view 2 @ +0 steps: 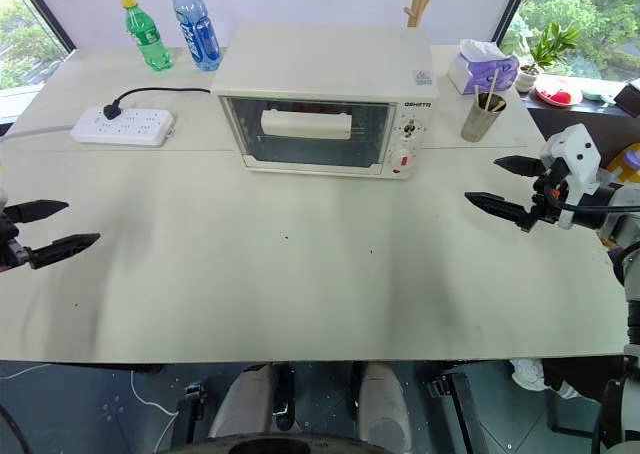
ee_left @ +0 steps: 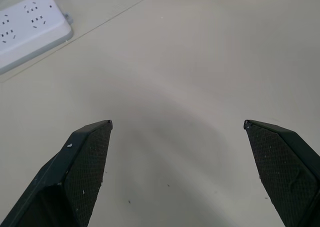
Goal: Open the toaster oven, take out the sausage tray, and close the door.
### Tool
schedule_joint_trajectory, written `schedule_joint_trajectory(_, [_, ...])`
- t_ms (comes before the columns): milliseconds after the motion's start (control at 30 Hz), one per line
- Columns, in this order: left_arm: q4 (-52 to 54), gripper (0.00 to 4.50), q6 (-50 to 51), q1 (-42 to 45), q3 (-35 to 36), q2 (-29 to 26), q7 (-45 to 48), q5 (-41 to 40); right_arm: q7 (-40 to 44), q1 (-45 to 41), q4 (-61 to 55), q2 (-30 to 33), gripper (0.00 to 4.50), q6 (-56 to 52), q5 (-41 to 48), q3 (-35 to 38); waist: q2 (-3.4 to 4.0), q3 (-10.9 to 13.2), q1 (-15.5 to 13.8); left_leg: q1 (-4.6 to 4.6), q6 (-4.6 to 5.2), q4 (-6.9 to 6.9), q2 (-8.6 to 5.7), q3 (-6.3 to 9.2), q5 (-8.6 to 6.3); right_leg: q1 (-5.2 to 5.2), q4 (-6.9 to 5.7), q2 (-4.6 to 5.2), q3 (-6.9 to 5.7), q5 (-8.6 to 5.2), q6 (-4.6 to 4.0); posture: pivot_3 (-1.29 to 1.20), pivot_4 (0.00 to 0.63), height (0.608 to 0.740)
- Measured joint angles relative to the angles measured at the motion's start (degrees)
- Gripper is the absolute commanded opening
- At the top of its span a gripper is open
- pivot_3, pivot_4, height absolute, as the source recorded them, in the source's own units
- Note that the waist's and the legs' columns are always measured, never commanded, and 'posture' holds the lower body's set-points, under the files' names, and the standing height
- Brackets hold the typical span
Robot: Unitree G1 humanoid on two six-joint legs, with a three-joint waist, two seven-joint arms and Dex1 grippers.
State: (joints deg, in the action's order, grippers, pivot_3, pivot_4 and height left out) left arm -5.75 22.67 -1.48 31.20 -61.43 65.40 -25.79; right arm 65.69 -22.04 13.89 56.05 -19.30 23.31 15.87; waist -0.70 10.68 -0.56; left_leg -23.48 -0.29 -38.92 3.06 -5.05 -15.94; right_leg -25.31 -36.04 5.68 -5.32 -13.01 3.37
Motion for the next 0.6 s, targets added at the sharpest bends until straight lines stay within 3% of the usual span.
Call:
schedule_joint_trajectory(400, [1.49, 4.50, 3.49, 0.77, 0.16, 0.24, -0.66, -1.73, -0.89, 1.50, -1.56, -0.88, 4.48, -1.89, 0.37, 0.02, 0.00, 0.00, -0.01, 0.00, 0.00, 0.00, 0.00, -0.04, 0.00, 0.01, -0.02, 0.00, 0.00, 0.01, 0.02, 0.00, 0.150, 0.722])
schedule_joint_trajectory(600, [2.72, 4.50, 8.33, 6.22, 0.19, 0.44, -1.97, -5.44, -2.75, 3.00, -6.49, -1.11, 4.48, -5.35, 1.42, 0.39, -0.01, 0.00, -0.12, 0.00, 0.00, -0.02, -0.02, -0.02, 0.01, 0.03, -0.04, -0.01, 0.00, 0.09, 0.16, 0.00, 0.150, 0.722])
